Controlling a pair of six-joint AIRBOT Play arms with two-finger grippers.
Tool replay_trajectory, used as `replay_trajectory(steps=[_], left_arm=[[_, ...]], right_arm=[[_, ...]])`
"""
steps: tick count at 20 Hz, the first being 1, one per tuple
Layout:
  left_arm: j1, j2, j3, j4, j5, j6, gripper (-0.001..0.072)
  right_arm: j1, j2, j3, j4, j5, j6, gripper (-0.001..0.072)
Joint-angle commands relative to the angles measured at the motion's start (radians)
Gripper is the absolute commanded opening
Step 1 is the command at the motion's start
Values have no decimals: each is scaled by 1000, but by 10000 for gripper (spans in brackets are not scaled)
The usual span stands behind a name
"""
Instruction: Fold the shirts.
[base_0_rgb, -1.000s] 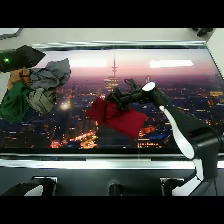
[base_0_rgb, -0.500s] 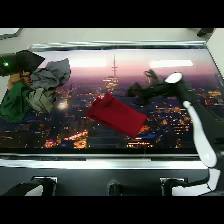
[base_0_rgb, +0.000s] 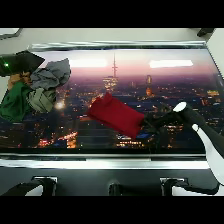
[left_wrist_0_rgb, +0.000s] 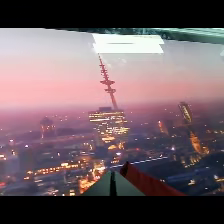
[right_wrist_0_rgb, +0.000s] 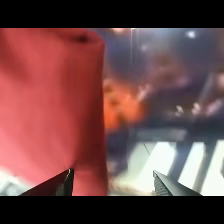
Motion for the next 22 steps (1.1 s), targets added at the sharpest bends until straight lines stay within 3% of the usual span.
replay_trajectory(steps=[1, 2, 3, 5, 8, 13, 17, 22], left_arm=[[0, 1, 0, -27, -2, -1, 27], [0, 1, 0, -27, -1, -5, 28], [0, 1, 0, -27, -1, -8, 28], [0, 0, 0, -27, -1, -8, 28], [0, 0, 0, -27, -1, -8, 28], [0, 0, 0, -27, -2, -11, 28], [-12, 0, 0, -27, -2, -11, 28], [-43, 0, 0, -27, -2, -11, 28]], right_arm=[[71, -34, -73, 228, -204, -67, 481], [84, -41, -69, 303, -214, -137, 284], [84, -38, -62, 350, -217, -206, 38], [51, -23, -11, 366, -207, -277, 45], [-98, -16, 143, 314, -115, -276, 43], [-481, -14, 396, 72, 116, -134, 43], [-787, 29, 428, 4, 265, -72, 43], [-1001, 99, 389, -404, 422, 51, 43]])
